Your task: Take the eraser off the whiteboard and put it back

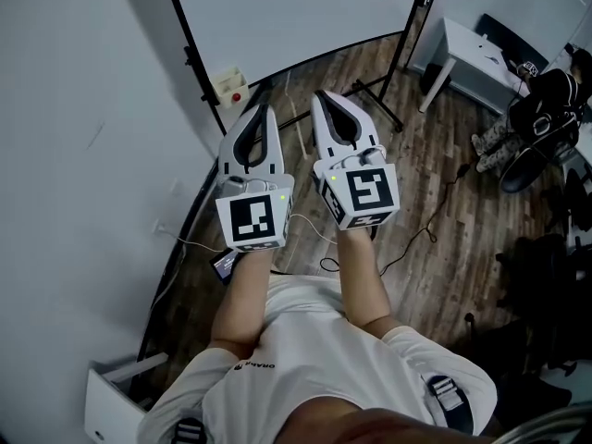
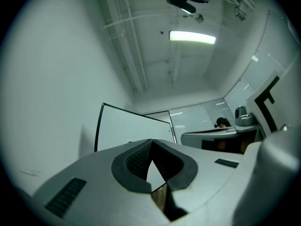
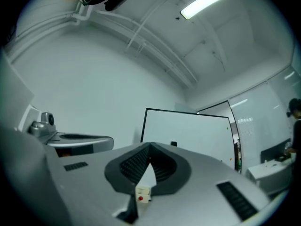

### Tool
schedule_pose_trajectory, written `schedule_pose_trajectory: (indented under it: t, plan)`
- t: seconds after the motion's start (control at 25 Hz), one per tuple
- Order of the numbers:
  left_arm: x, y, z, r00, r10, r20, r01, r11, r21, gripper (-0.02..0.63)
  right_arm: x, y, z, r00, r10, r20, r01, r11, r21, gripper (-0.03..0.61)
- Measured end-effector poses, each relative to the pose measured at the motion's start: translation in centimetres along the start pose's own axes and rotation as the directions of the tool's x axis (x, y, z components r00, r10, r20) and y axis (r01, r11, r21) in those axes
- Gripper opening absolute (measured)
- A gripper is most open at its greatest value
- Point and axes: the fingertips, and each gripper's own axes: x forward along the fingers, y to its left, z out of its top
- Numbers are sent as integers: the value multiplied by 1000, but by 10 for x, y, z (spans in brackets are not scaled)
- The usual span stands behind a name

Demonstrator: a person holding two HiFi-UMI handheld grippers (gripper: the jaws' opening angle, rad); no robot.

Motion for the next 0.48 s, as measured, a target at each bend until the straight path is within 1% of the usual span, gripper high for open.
schedule_pose_trajectory:
  t: [0.08,0.2,0.32,0.48]
  plan:
    - [0,0,-7,1000,5,-23,-5,1000,16,3,2,-2,-6,1000,11,-6,-11,1000,15,14]
    - [0,5,-14,999,16,-41,-16,1000,8,3,5,-2,-13,1000,13,-2,-13,999,35,14]
    - [2,14,-25,998,47,-42,-46,999,15,3,13,-1,-21,1000,19,-9,-18,999,41,14]
    - [24,21,-39,998,48,-31,-48,999,1,3,36,-8,-38,999,18,-33,-16,999,42,14]
